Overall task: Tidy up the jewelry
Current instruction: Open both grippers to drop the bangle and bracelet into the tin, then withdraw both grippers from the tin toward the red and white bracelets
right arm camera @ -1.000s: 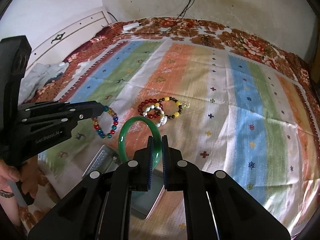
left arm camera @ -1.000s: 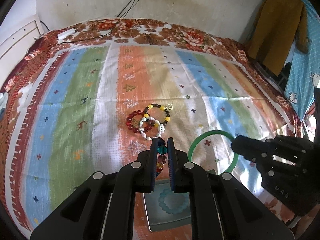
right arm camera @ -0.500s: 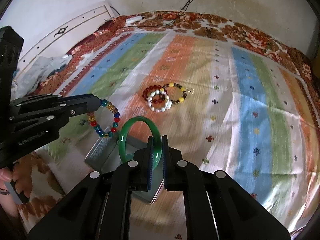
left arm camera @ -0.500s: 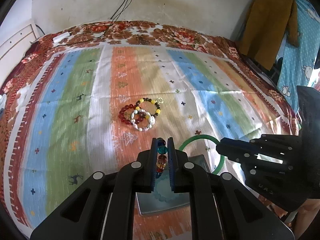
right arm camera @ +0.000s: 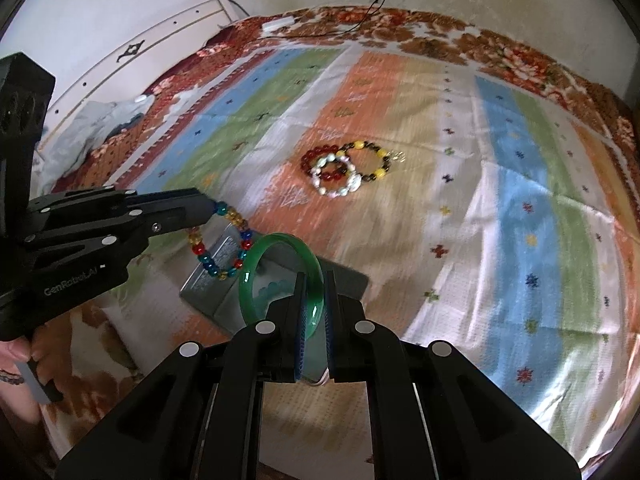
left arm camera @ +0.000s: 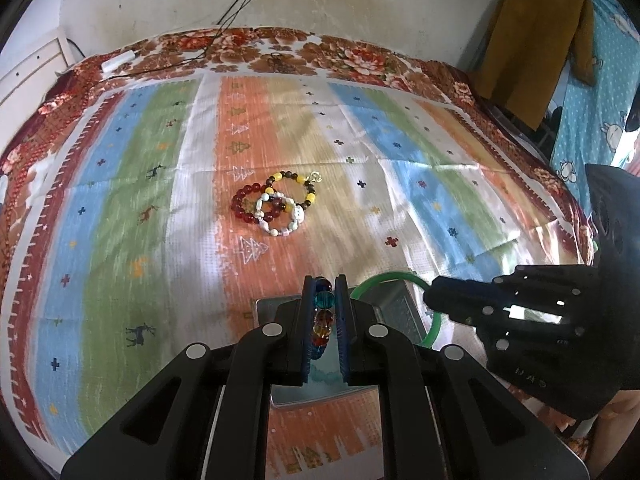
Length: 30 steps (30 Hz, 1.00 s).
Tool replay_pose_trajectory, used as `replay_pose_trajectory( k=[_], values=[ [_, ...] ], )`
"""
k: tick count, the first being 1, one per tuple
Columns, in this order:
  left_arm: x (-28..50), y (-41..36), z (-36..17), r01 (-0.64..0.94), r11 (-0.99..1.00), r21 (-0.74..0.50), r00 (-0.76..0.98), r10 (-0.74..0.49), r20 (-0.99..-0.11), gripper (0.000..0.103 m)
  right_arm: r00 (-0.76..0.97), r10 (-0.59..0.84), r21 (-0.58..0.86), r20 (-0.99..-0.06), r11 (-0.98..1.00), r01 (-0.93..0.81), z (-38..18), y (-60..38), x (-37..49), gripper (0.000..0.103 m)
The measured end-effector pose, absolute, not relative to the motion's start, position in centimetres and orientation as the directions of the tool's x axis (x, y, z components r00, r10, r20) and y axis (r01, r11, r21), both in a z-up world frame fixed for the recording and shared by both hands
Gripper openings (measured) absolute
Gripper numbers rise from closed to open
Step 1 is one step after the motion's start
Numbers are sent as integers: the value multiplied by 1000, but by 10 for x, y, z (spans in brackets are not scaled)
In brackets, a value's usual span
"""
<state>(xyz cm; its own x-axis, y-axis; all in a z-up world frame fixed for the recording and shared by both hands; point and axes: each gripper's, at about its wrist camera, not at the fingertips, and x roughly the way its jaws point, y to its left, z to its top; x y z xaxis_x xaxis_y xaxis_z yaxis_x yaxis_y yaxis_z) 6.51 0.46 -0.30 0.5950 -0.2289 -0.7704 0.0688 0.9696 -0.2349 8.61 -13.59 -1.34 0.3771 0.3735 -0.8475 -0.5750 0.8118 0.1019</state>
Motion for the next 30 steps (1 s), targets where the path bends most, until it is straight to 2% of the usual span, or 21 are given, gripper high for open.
replay_pose_trajectory(
  k=[2, 4, 7, 13, 14, 18, 20, 30],
  values=[
    [66, 5, -4, 61, 969, -240, 588, -229, -776, 10, 373, 371, 103, -850, 812, -574, -15, -135, 86, 9],
    [67, 7, -7, 42, 970, -240, 580, -219, -785, 19, 343, 393, 141, -853, 806, -574, -17, -135, 88, 13],
    [68, 9, -9, 33, 971, -236, 577, -211, -789, 26, 343, 403, 148, -848, 802, -578, -17, -136, 88, 36],
    [71, 18, -11, 4, 973, -229, 576, -189, -795, 37, 365, 384, 123, -848, 813, -569, -16, -138, 91, 39],
    [72, 19, -12, -1, 973, -229, 576, -186, -796, 38, 370, 380, 118, -848, 816, -566, -16, -139, 92, 43],
    [74, 24, -14, -19, 975, -221, 574, -170, -801, 41, 383, 376, 121, -844, 829, -546, -15, -143, 99, 46],
    [76, 27, -16, -27, 975, -221, 570, -167, -805, 41, 390, 368, 119, -844, 838, -533, -15, -144, 102, 52],
    [91, 31, -21, -43, 977, -208, 559, -149, -816, 41, 414, 355, 124, -838, 863, -489, -13, -146, 128, 53]
  ],
)
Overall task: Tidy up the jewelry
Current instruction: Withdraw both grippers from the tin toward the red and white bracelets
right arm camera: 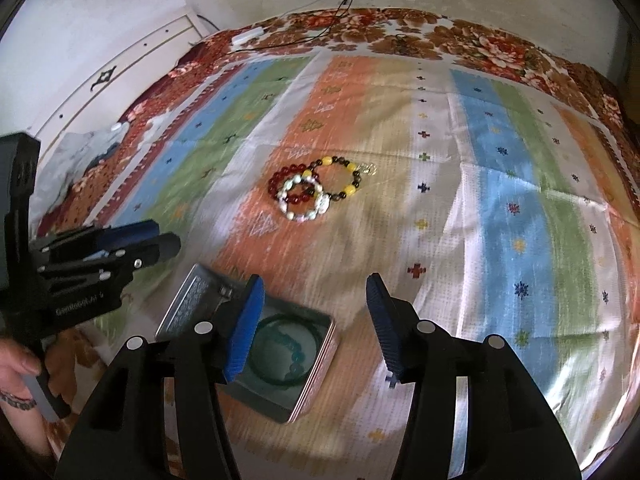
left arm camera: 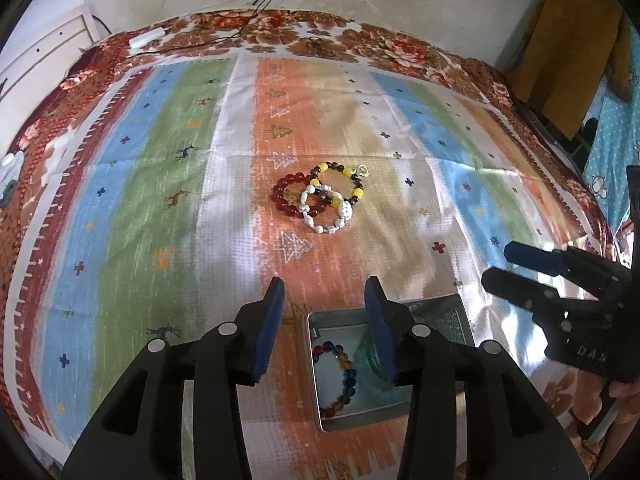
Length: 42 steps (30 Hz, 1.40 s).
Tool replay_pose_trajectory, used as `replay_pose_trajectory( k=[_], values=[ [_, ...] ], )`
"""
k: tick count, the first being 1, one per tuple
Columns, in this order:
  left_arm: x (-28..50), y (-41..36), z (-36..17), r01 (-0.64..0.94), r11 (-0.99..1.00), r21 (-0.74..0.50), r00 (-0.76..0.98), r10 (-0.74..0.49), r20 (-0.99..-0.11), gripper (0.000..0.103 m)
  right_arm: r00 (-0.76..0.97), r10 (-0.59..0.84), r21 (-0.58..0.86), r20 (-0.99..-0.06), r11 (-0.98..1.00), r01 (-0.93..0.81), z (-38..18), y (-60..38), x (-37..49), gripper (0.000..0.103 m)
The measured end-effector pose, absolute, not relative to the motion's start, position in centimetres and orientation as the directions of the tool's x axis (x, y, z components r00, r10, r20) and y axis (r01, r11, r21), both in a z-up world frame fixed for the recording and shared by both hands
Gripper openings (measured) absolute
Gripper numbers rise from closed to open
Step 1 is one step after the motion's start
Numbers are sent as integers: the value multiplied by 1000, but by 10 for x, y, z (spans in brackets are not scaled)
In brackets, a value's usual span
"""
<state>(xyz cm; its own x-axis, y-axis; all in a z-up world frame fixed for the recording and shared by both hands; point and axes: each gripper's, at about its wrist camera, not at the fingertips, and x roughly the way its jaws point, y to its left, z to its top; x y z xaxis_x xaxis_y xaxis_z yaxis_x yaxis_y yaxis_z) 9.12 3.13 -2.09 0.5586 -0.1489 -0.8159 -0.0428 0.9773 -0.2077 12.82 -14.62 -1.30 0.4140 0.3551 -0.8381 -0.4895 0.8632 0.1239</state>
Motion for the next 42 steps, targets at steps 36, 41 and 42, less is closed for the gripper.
replay_pose_trajectory(
  k=[36, 41, 42],
  values=[
    [160, 32, -41, -41, 994, -106, 493, -72, -867, 42, 421, 281, 105, -862, 913, -395, -23, -145, 200, 54],
    [172, 35, -47, -45, 994, -96, 479, -63, -876, 43, 428, 267, 90, -863, 916, -390, -25, -140, 212, 54],
    [174, 36, -49, -48, 994, -94, 475, -60, -878, 43, 428, 263, 88, -865, 918, -385, -27, -139, 216, 54]
  ],
)
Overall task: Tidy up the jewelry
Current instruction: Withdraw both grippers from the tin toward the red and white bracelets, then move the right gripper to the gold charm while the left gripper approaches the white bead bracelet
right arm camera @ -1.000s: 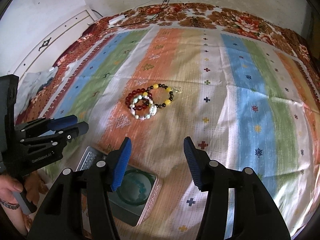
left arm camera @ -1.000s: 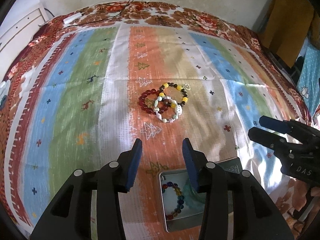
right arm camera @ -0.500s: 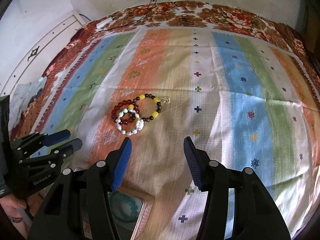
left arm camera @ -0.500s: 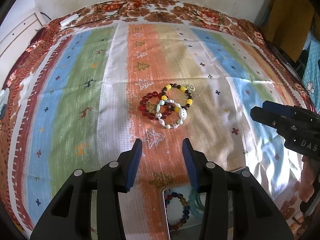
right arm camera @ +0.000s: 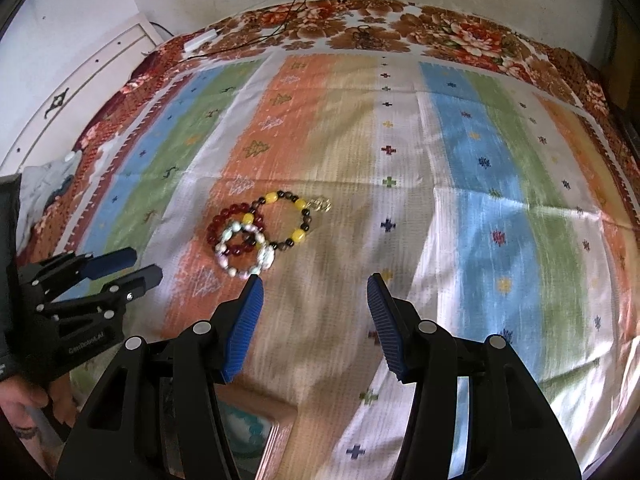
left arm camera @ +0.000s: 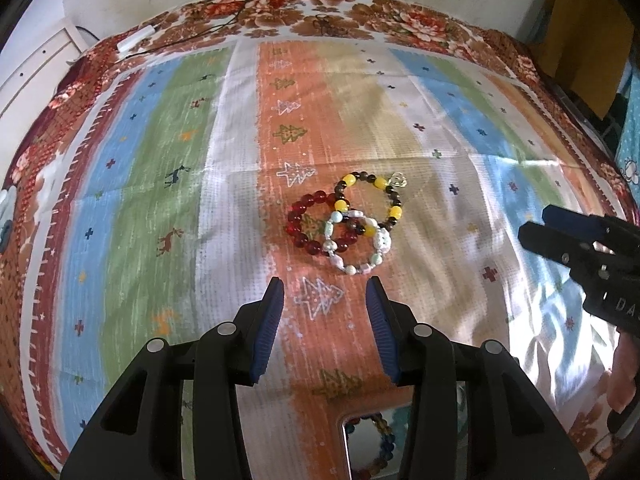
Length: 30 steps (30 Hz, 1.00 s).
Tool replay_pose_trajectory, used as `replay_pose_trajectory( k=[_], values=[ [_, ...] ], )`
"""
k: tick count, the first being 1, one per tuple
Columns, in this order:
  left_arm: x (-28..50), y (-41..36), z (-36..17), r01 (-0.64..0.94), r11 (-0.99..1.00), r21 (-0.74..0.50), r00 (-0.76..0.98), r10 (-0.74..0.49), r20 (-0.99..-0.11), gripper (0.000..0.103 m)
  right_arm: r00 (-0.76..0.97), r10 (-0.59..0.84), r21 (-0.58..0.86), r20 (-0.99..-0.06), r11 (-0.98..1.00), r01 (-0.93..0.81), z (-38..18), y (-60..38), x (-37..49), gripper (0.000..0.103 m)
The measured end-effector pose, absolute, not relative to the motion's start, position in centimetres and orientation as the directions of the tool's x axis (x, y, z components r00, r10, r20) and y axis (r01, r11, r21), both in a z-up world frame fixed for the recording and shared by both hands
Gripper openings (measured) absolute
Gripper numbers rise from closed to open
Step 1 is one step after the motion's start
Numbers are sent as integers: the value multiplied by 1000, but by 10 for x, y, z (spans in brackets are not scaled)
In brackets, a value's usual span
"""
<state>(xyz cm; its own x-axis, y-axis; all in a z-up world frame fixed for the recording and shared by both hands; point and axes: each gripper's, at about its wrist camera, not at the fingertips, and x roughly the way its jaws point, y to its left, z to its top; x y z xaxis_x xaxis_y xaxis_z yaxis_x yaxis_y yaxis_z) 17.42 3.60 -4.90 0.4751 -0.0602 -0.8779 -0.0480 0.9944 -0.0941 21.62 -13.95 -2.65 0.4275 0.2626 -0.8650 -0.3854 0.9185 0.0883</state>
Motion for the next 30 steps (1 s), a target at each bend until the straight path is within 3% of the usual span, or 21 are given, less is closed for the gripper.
replay_pose_trajectory(
  k=[30],
  values=[
    [231, 41, -80, -37, 991, -127, 418, -100, -903, 45, 371, 228, 99, -900, 937, -335, -57, -127, 274, 54]
  ],
)
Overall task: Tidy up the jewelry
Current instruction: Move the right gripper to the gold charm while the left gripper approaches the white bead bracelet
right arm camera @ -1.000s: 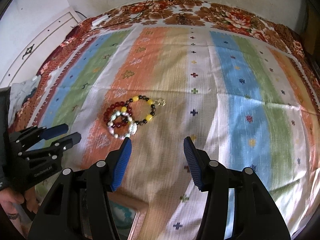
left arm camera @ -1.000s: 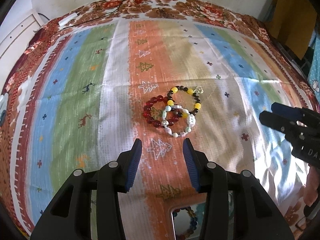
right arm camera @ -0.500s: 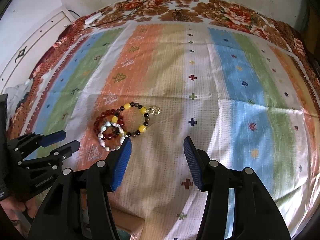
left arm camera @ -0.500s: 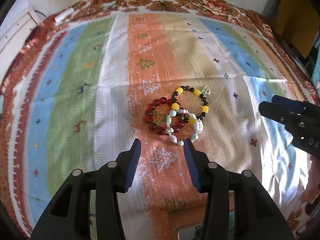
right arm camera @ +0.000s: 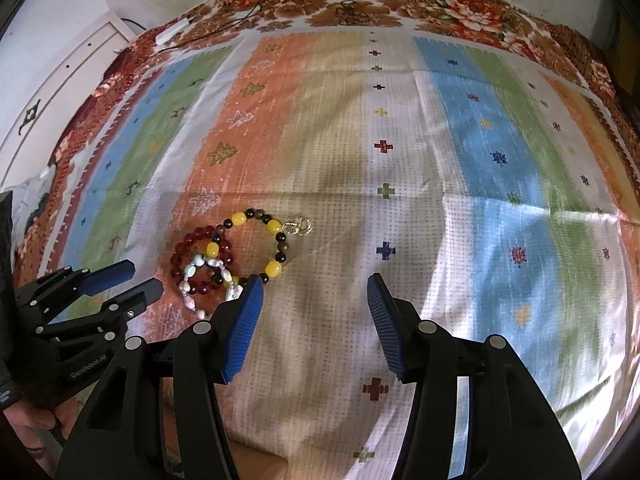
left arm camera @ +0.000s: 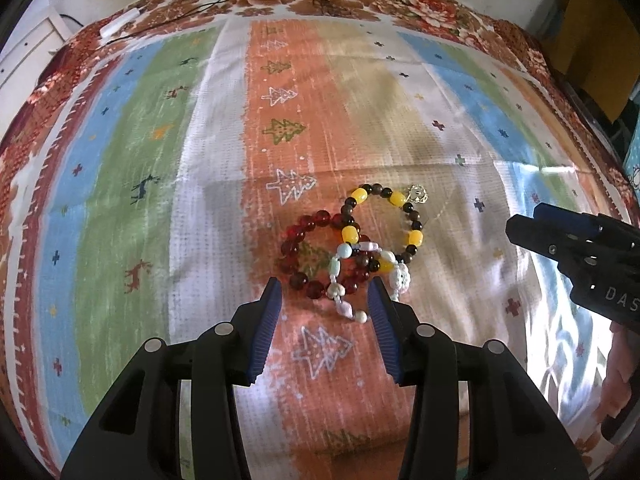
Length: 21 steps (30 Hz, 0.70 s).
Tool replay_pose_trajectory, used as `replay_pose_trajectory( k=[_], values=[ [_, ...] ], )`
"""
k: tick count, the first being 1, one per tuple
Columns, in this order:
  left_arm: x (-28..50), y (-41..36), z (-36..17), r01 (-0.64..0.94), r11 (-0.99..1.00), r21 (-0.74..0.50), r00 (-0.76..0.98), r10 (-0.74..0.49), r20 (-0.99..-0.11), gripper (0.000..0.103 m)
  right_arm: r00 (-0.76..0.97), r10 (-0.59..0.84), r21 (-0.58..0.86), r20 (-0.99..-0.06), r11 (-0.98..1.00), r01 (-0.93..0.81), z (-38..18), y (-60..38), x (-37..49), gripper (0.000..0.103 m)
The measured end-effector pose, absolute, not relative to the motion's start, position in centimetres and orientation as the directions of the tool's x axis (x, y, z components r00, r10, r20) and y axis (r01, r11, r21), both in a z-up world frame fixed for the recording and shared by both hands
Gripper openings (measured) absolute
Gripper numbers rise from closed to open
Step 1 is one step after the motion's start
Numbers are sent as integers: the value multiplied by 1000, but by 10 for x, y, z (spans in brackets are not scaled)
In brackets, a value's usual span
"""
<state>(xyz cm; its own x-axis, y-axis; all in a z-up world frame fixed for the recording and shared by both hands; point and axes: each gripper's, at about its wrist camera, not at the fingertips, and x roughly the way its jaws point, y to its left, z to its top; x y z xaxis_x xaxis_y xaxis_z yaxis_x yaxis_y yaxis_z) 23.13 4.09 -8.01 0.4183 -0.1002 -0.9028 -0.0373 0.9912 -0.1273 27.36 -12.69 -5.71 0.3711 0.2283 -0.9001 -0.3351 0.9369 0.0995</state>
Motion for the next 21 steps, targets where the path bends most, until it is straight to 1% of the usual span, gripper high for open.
replay_pose_trajectory(
  k=[21],
  values=[
    [251, 25, -98, 48, 991, -128, 381, -136, -914, 45, 342, 191, 73, -920, 942, -329, -86, -114, 314, 54]
  ],
)
